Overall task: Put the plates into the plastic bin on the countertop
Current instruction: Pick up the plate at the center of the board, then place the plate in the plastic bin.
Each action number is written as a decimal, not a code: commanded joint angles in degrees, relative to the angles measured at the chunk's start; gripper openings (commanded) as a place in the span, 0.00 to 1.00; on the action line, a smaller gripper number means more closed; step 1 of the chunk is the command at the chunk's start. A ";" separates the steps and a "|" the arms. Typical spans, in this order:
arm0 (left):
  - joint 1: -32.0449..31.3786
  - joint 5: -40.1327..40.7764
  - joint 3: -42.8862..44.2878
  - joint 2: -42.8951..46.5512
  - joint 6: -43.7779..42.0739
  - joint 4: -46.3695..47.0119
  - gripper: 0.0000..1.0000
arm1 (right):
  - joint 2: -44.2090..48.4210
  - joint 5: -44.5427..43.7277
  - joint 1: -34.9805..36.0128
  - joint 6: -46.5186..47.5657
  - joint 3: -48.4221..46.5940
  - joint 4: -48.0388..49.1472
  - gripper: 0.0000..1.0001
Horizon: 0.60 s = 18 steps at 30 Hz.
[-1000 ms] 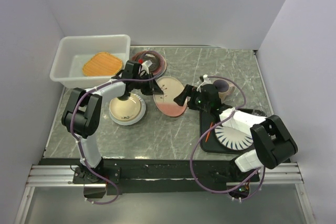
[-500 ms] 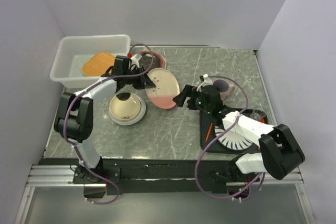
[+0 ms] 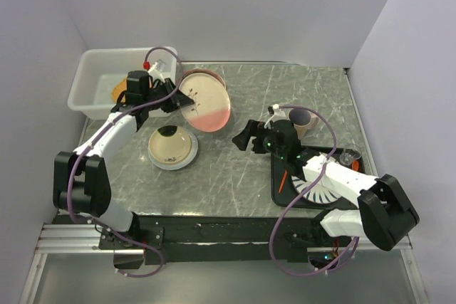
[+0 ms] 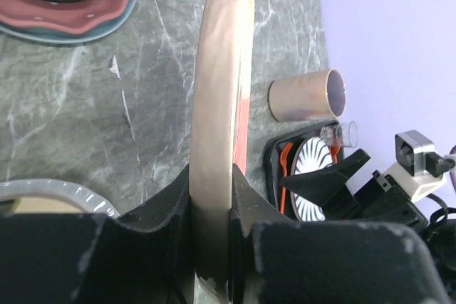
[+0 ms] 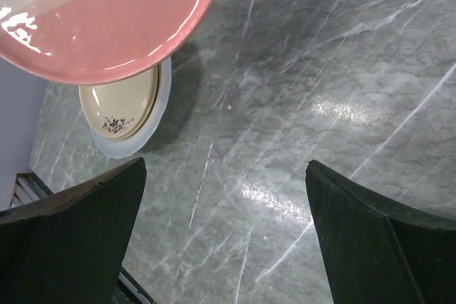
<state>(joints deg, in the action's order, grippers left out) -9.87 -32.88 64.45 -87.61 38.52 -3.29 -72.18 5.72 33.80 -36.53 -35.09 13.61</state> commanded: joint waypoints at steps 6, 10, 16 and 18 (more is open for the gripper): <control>4.41 0.36 -4.50 10.88 7.62 14.35 0.01 | 2.84 -2.02 1.27 0.59 1.69 0.19 1.00; 7.05 1.59 -7.66 15.00 9.46 16.47 0.01 | 2.66 -1.94 1.71 0.59 1.69 0.46 1.00; 11.35 2.04 -10.47 18.61 12.97 19.54 0.01 | 2.40 -1.94 2.06 0.85 1.25 0.11 1.00; 12.93 1.95 -11.35 19.49 14.29 20.77 0.01 | 2.31 -2.11 1.97 0.85 1.25 0.02 1.00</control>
<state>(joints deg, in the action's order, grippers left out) 0.36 -29.69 52.86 -72.53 47.72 5.23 -70.98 4.95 35.29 -36.36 -33.41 12.64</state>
